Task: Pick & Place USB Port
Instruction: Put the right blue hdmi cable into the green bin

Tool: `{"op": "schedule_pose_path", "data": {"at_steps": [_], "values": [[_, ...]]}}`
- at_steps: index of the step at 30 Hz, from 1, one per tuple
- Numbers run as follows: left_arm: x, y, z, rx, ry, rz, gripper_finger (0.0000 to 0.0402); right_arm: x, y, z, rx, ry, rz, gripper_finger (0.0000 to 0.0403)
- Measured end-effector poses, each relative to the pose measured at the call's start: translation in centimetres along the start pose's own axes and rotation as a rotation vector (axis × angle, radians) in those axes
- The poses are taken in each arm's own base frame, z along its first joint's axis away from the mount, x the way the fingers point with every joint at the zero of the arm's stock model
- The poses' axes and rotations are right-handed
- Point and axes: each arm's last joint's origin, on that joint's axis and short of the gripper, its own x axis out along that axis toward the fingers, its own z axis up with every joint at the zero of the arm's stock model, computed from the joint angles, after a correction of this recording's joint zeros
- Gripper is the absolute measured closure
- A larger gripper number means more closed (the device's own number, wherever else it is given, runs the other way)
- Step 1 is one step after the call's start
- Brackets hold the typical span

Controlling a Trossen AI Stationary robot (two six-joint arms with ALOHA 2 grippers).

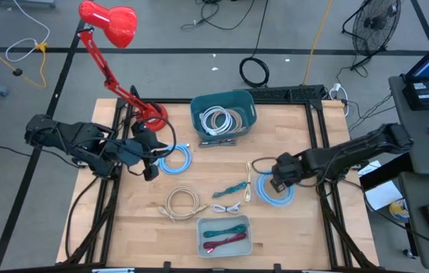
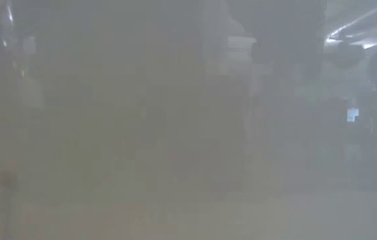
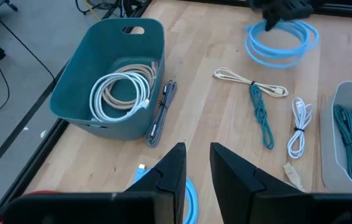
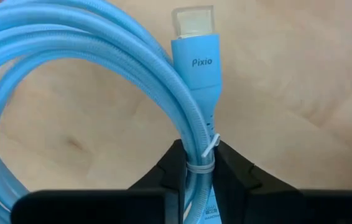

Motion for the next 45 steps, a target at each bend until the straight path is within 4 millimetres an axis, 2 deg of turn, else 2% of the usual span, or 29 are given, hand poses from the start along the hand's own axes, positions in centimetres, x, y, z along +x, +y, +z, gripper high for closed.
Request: {"op": "schedule_pose_path", "data": {"at_steps": [6,10,14,20,25,29,34,39,45], "values": [[0.0,0.0,0.0,0.007,0.0,0.0,0.0325,-3.1,-1.1,1.9,0.187,-0.088,0.192,0.0358],[0.0,0.0,0.0,0.018,0.0,0.0,0.0325,-5.7,-0.9,4.5,0.225,-0.195,0.332,0.0358],[0.0,0.0,0.0,0.022,0.0,0.0,0.0325,-8.7,-0.3,7.9,0.219,-0.351,0.464,0.0359],[0.0,-0.1,0.2,0.009,-0.021,-0.008,0.0325,-13.2,0.3,13.6,0.203,-0.564,0.529,0.0359],[0.0,-0.2,0.5,-0.006,-0.045,-0.017,0.0326,-15.2,0.8,18.7,0.184,-0.624,0.512,0.0359],[0.0,-0.2,0.5,-0.01,-0.046,-0.018,0.0325,-14.9,1.5,22.7,0.175,-0.621,0.489,0.0359],[0.0,-0.2,0.5,-0.027,-0.046,-0.019,0.0325,-12.0,2.3,26.7,0.178,-0.556,0.445,0.0359],[0.0,-0.2,0.5,-0.049,-0.043,-0.021,0.0325,-8.6,2.4,28.9,0.193,-0.481,0.394,0.0359],[-0.1,-0.4,0.3,-0.043,-0.038,-0.028,0.0325,-5.6,1.6,30.2,0.225,-0.408,0.323,0.0359]]}}
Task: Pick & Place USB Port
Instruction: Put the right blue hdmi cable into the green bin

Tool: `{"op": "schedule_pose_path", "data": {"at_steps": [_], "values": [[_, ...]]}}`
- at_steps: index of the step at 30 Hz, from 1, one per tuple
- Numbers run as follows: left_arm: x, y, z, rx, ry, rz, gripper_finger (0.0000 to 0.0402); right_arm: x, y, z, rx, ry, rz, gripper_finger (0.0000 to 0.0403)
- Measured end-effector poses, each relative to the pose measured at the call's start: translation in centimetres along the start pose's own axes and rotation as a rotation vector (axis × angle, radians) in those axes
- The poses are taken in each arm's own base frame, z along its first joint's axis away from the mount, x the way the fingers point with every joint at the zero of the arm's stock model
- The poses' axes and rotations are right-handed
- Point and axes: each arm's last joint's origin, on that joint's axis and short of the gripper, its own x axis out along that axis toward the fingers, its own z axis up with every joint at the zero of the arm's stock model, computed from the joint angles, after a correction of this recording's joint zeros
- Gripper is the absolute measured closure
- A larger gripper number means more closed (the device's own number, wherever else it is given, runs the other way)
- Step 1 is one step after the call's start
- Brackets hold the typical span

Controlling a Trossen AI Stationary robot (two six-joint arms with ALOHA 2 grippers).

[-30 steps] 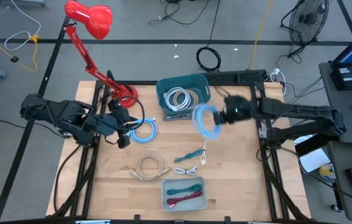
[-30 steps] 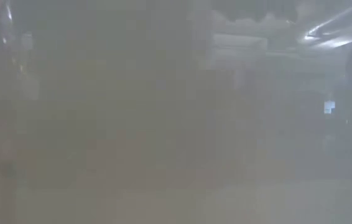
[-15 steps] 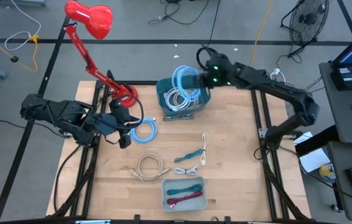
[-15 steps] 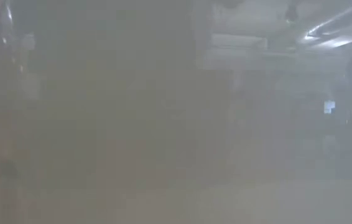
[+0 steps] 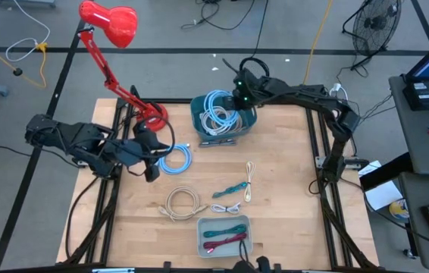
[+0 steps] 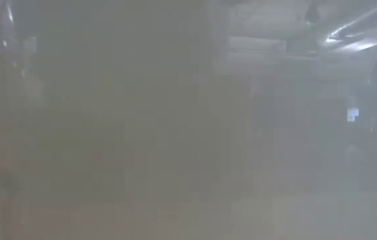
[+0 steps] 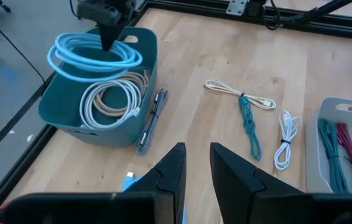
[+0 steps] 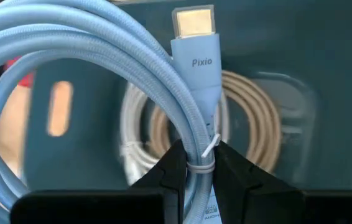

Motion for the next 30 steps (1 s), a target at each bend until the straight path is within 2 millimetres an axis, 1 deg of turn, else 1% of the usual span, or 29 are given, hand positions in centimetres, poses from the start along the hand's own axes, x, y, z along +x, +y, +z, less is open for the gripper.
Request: {"op": "schedule_pose_path", "data": {"at_steps": [3,7,11,25,30], "values": [[0.0,0.0,0.0,0.0,0.0,-0.002,0.0326,0.0,-0.7,0.2,0.016,0.002,-0.049,0.0359],[0.0,0.0,0.0,0.0,0.0,-0.001,0.0325,-0.2,-2.0,0.2,0.033,0.008,-0.177,0.0359],[0.0,0.0,0.0,0.007,-0.001,0.002,0.0325,-0.4,-3.0,0.1,0.036,0.041,-0.24,0.0359],[0.0,0.1,0.0,0.027,-0.017,0.038,0.0325,-0.5,-3.2,-0.4,0.023,0.08,-0.291,0.0359],[0.0,0.1,0.0,0.027,-0.018,0.041,0.0325,-0.4,-2.7,-0.8,-0.014,0.082,-0.293,0.0359]]}}
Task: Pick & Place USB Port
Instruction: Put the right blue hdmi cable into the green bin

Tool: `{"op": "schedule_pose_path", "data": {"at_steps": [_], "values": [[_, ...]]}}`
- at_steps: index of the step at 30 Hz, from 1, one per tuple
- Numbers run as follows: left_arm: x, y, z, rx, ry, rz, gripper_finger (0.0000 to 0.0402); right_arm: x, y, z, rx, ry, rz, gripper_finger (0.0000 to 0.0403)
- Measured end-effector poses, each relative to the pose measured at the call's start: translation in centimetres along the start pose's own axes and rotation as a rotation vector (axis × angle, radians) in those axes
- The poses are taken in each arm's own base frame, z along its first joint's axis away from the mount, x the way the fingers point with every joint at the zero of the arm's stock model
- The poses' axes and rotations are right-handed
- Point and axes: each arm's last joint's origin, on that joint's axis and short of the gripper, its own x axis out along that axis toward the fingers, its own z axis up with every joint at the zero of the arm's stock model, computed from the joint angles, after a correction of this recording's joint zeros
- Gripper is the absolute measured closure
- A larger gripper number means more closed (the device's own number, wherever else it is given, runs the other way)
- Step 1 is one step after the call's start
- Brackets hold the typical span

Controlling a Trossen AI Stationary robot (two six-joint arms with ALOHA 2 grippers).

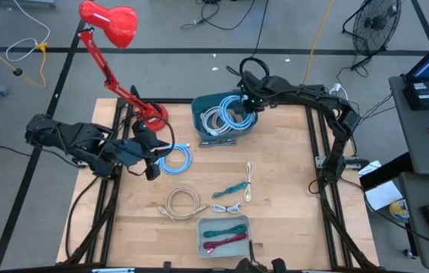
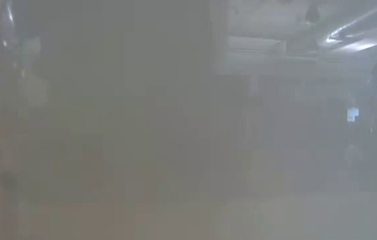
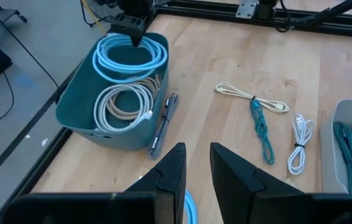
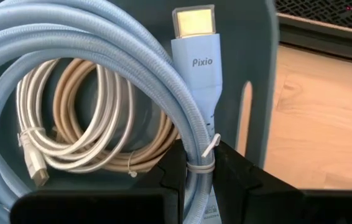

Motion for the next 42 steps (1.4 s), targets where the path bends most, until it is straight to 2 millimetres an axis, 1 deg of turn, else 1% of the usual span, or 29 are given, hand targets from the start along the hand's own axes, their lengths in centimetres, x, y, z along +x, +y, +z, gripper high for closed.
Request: {"op": "schedule_pose_path", "data": {"at_steps": [6,16,19,22,26,29,32,35,40,42], "values": [[0.0,0.0,0.0,0.001,-0.004,0.008,0.0325,0.0,0.6,-0.4,-0.03,-0.016,-0.003,0.036],[0.0,0.0,0.0,-0.015,-0.004,0.007,0.0325,0.0,0.8,0.0,-0.041,-0.052,0.017,0.036],[0.0,0.0,0.0,-0.018,-0.005,0.007,0.0325,1.0,0.9,0.1,-0.045,-0.041,0.01,0.036],[0.0,0.0,0.0,-0.018,-0.005,0.007,0.0325,2.4,1.0,-0.2,-0.057,0.017,-0.003,0.036],[0.0,0.0,0.0,-0.019,-0.004,0.007,0.0325,3.3,2.5,0.1,-0.117,0.043,-0.017,0.036],[0.0,0.0,0.0,-0.025,-0.002,0.008,0.0325,3.5,3.6,0.7,-0.142,0.044,-0.013,0.036],[0.0,0.1,-0.1,-0.023,0.003,0.01,0.0326,3.2,4.4,1.4,-0.149,0.005,-0.034,0.036],[0.0,0.1,-0.1,-0.03,0.006,0.011,0.0325,3.5,4.3,1.8,-0.161,0.023,-0.066,0.036],[0.0,0.1,-0.2,-0.027,0.017,0.016,0.0325,4.7,3.7,1.7,-0.156,0.081,-0.11,0.036],[0.0,0.1,-0.2,-0.028,0.02,0.017,0.0325,4.7,3.7,1.7,-0.177,0.084,-0.114,0.036]]}}
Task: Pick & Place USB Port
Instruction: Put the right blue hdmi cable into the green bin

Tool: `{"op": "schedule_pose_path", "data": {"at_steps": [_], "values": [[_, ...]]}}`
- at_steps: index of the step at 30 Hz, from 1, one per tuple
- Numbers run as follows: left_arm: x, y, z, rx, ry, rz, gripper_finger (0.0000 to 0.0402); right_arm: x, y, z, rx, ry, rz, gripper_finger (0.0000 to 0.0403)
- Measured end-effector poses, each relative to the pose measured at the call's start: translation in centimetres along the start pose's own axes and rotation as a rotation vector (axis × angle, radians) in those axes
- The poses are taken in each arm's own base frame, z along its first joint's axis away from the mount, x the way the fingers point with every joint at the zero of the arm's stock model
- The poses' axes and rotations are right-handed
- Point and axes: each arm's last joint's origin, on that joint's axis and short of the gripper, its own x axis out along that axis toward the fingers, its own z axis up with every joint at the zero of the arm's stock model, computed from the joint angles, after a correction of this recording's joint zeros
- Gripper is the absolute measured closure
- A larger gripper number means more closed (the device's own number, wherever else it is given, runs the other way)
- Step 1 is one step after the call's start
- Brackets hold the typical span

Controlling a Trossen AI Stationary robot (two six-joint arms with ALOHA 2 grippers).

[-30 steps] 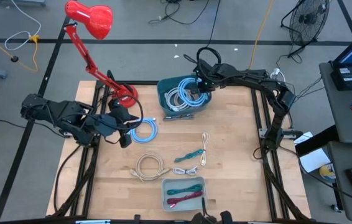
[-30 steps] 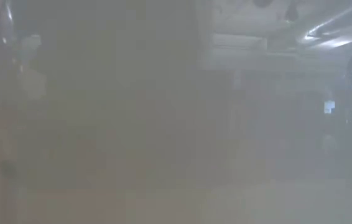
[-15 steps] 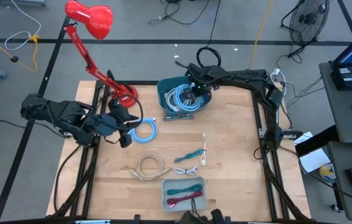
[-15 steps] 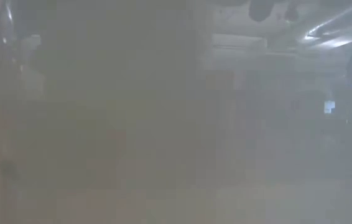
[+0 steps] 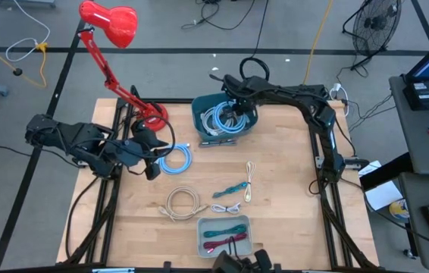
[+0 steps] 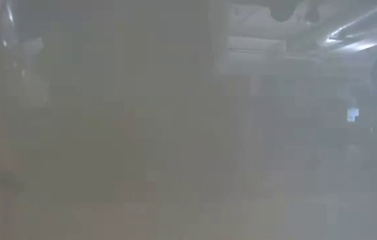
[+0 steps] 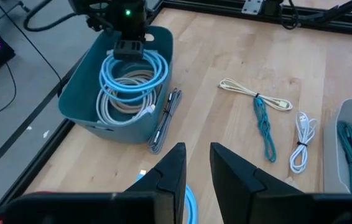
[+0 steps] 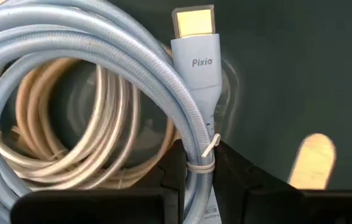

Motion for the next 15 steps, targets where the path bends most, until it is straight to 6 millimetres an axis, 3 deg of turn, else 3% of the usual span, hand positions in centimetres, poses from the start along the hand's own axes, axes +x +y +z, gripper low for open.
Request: {"op": "schedule_pose_path", "data": {"at_steps": [15], "values": [[0.0,0.0,-0.01,-0.002,0.0,0.001,0.0325,-0.06,-0.07,0.12,-0.014,-0.022,-0.02,0.0359]]}}
